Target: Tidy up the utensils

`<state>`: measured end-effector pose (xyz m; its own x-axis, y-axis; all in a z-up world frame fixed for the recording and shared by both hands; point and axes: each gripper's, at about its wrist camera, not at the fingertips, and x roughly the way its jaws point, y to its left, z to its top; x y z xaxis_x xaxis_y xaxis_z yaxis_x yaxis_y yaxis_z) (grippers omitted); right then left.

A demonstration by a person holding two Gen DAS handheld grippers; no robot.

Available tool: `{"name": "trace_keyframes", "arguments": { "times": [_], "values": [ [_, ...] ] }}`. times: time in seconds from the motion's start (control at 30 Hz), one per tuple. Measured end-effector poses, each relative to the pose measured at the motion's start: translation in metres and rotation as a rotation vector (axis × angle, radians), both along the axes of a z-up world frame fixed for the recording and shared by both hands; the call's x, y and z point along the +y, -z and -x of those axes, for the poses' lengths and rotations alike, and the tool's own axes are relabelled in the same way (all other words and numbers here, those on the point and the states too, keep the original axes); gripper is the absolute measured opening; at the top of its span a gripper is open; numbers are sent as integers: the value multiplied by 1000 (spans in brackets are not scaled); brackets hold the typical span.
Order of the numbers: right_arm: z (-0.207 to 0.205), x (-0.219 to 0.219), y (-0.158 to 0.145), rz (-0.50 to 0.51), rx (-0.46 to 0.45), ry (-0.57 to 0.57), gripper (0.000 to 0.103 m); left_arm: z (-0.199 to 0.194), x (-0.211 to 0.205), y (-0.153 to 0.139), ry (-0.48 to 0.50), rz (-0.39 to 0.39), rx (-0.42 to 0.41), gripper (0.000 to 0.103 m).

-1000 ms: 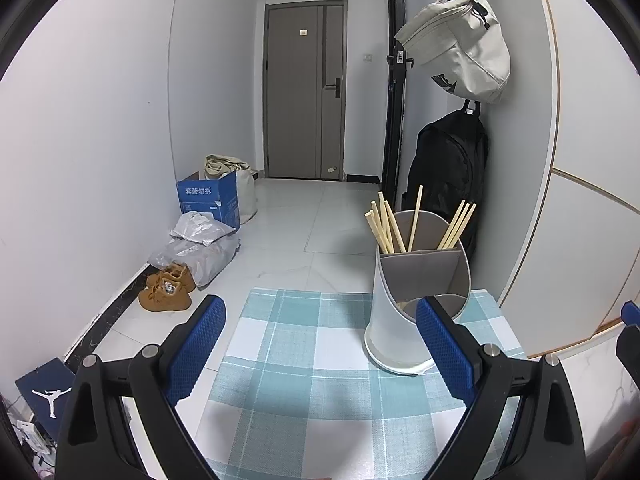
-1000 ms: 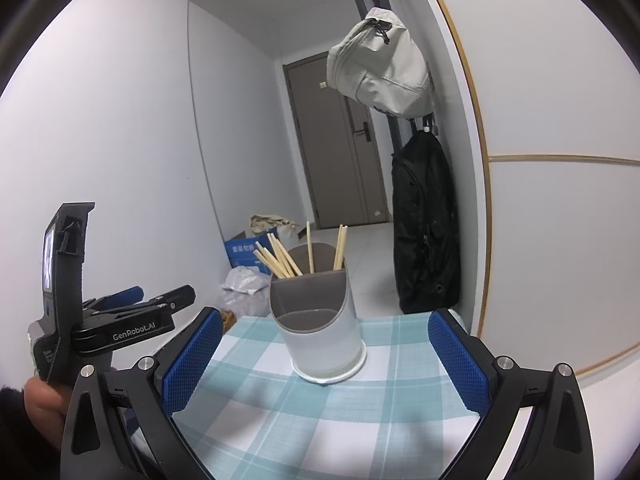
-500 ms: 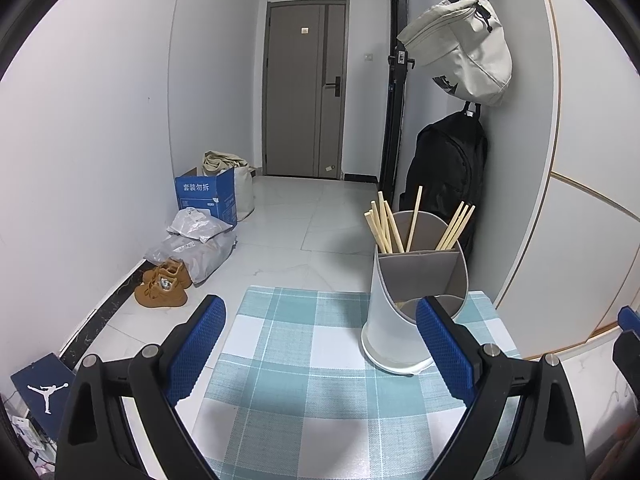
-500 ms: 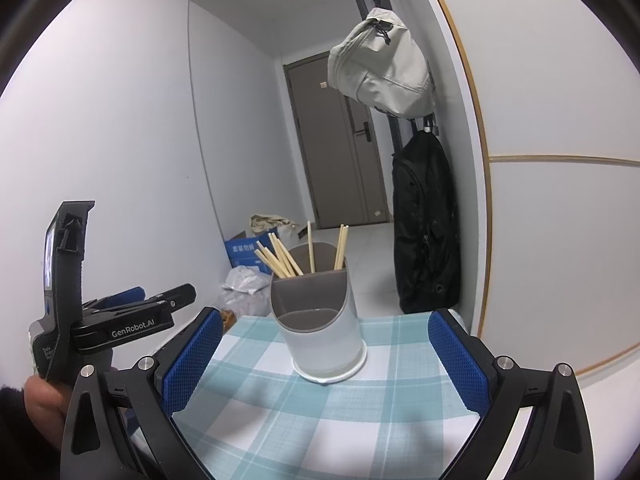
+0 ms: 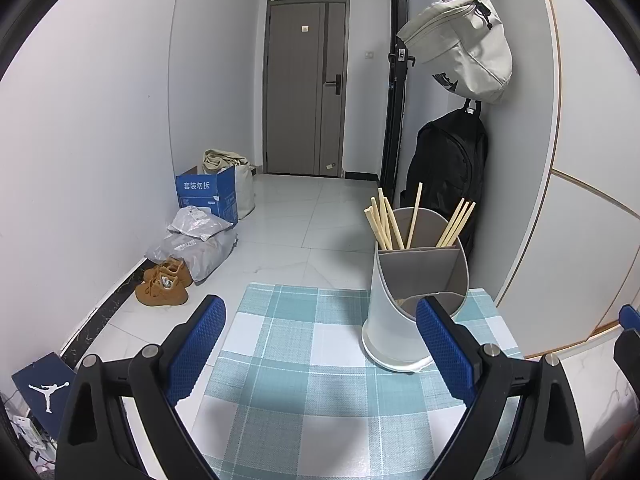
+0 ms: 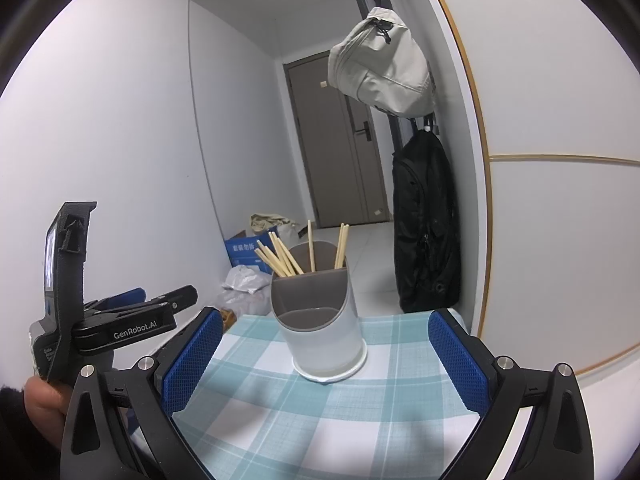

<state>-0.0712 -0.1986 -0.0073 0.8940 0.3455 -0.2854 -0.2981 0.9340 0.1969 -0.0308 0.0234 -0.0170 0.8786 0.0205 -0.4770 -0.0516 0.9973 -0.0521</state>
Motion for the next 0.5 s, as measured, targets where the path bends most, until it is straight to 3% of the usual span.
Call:
{"name": "trace_keyframes", "arguments": {
  "times": [0.5],
  "values": [
    [0,1,1,-3,3,-4,103,1,0,1,8,5,-11,94]
  ]
}}
